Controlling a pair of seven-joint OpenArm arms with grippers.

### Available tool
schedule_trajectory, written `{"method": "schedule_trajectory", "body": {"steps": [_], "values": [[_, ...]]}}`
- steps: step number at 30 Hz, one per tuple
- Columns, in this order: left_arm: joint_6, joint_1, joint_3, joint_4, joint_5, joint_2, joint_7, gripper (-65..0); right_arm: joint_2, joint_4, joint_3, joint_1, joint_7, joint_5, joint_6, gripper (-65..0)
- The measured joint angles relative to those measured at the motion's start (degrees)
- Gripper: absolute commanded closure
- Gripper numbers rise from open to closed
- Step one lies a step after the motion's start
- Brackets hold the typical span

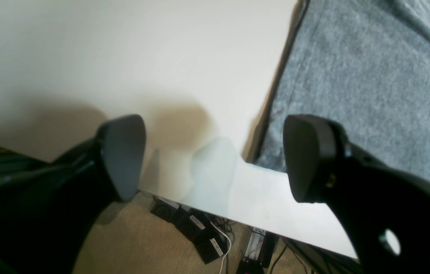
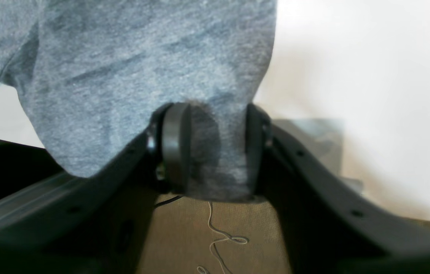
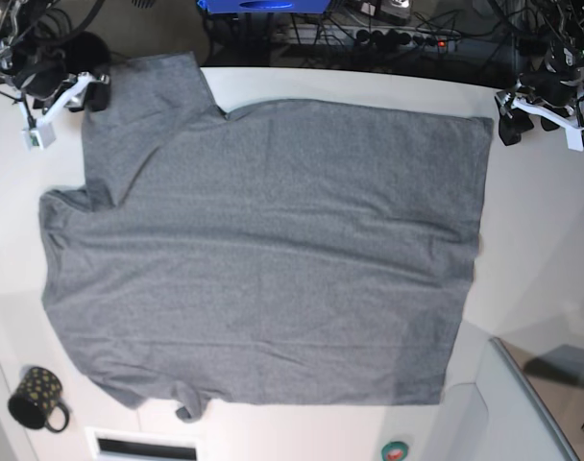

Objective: Layout the t-shirt on the table in an organized manner, then fold the t-shirt properly
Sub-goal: 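Return both grippers to the shirt's collar-side corners and grasp them, then hold the collar-side corners with both grippers and tug them apart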

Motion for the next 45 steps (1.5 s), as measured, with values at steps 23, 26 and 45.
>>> {"method": "schedule_trajectory", "body": {"steps": [23, 26, 45], "values": [[-0.2, -6.4, 10.5, -9.5, -1.0, 1.8, -4.1, -26.2, -0.1, -0.5, 0.0, 0.5, -1.3, -0.1, 0.2, -0.6], [-0.5, -6.3, 11.4, -9.8, -1.2, 2.2, -3.3, 0.0, -0.2, 0.1, 0.0, 0.5, -1.5, -0.2, 0.3, -1.7], [-0.7, -6.2, 11.2, -9.7, -1.6, 2.2, -3.0, 0.0, 1.4, 1.7, 3.6, 3.5, -4.2, -3.3, 0.2, -46.7]]}}
